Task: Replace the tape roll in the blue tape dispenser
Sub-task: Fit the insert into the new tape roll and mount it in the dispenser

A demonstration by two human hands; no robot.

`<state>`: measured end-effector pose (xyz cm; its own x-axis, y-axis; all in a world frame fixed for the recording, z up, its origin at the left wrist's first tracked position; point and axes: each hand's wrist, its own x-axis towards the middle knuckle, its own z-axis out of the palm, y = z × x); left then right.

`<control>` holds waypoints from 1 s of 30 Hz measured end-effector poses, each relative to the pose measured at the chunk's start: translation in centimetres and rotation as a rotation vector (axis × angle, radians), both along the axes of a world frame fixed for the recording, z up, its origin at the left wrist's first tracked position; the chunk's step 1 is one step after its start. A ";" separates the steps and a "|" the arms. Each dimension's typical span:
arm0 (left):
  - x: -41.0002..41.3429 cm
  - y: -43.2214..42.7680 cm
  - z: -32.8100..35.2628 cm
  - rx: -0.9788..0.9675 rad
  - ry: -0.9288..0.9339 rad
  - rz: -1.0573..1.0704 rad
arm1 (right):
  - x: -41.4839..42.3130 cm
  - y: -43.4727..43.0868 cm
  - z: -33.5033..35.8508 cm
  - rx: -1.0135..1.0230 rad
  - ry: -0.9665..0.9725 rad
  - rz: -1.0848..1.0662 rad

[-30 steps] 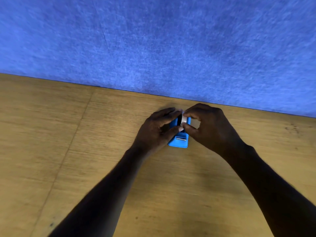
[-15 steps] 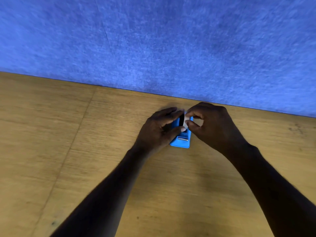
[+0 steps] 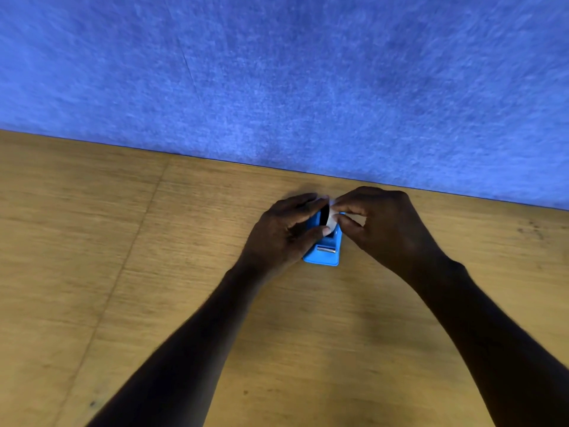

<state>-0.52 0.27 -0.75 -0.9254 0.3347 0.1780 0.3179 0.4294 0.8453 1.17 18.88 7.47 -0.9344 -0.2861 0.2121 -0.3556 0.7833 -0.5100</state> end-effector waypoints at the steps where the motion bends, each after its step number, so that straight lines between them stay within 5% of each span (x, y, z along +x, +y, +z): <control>1: 0.0 0.0 0.0 -0.002 -0.005 -0.001 | 0.0 0.0 0.0 -0.007 0.011 0.005; 30: -0.1 0.2 -0.2 -0.003 -0.016 -0.009 | 0.7 0.3 -0.8 -0.013 0.138 0.054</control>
